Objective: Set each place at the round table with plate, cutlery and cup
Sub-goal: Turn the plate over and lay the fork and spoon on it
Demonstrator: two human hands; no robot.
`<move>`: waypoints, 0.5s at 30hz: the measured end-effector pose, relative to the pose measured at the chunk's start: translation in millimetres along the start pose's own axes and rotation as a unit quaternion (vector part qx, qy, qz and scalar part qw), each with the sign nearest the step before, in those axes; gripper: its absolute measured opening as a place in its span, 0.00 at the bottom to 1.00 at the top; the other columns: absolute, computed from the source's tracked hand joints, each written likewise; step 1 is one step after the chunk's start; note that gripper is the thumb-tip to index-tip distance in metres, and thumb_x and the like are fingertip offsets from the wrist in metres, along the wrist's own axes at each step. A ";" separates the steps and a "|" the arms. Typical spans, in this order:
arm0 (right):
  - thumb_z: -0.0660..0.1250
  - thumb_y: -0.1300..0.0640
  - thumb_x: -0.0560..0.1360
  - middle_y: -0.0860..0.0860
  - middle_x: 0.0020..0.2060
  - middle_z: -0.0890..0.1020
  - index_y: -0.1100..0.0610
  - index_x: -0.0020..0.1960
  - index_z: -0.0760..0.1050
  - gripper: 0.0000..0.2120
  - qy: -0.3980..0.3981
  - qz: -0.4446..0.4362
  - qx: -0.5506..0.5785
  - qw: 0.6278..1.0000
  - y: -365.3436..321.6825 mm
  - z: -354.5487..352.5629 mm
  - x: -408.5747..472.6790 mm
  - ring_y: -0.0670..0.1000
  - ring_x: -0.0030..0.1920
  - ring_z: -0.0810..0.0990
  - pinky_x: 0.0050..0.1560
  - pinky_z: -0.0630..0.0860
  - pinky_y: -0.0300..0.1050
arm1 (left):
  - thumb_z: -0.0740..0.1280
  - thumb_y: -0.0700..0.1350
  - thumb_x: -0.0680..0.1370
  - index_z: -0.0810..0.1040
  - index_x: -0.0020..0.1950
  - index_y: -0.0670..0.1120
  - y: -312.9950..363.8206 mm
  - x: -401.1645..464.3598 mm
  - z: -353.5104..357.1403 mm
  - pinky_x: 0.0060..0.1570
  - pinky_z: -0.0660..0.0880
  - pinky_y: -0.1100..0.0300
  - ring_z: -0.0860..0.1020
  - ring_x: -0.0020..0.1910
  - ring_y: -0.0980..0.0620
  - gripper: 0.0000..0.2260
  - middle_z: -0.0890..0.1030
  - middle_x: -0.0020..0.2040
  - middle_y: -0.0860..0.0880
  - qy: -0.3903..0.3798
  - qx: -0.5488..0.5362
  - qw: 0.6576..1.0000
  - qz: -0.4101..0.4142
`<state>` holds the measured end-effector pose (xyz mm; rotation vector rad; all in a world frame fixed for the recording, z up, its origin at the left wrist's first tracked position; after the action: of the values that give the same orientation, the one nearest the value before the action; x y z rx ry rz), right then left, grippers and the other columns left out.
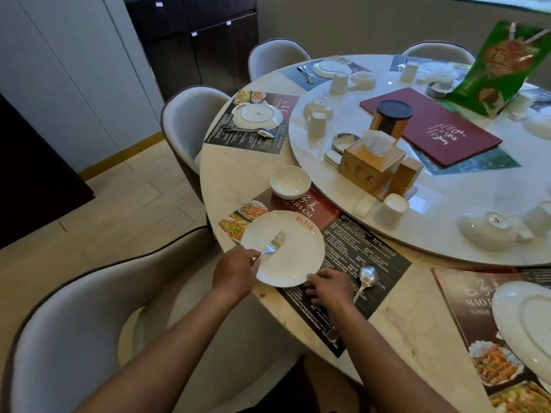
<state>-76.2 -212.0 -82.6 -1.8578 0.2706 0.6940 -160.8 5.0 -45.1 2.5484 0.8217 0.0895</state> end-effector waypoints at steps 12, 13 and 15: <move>0.70 0.59 0.79 0.53 0.41 0.86 0.57 0.50 0.81 0.02 -0.021 0.001 0.009 1.000 1.7 1.2 -2.2 0.50 0.42 0.85 0.37 0.81 0.43 | 0.66 0.53 0.81 0.81 0.63 0.55 -9.0 10.1 2.0 0.43 0.79 0.56 0.78 0.49 0.51 0.12 0.76 0.54 0.50 0.018 0.020 0.999 0.028; 0.70 0.58 0.79 0.53 0.41 0.86 0.57 0.51 0.81 0.03 -0.024 0.003 0.007 1.000 1.4 1.2 -2.8 0.51 0.42 0.85 0.37 0.81 0.43 | 0.66 0.53 0.81 0.81 0.64 0.55 -8.4 9.4 1.9 0.43 0.79 0.57 0.78 0.49 0.51 0.12 0.76 0.54 0.50 0.021 0.027 0.999 0.032; 0.70 0.57 0.78 0.53 0.41 0.86 0.56 0.49 0.80 0.03 -0.019 -0.003 0.006 1.000 -2.0 -1.6 -5.6 0.51 0.41 0.86 0.38 0.83 0.46 | 0.66 0.54 0.81 0.80 0.65 0.54 -6.2 6.7 -0.6 0.43 0.78 0.57 0.77 0.51 0.51 0.14 0.77 0.55 0.50 0.040 0.058 0.997 0.035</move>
<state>-79.2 -213.5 -77.4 -1.8309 0.2427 0.7214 -158.7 13.5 -47.9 2.6978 0.7889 0.1730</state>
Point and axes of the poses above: each hand's wrist, its own x-axis towards the middle knuckle, its own z-axis out of the palm, y = z × x, the point moved 6 cm from there along x, towards the middle knuckle
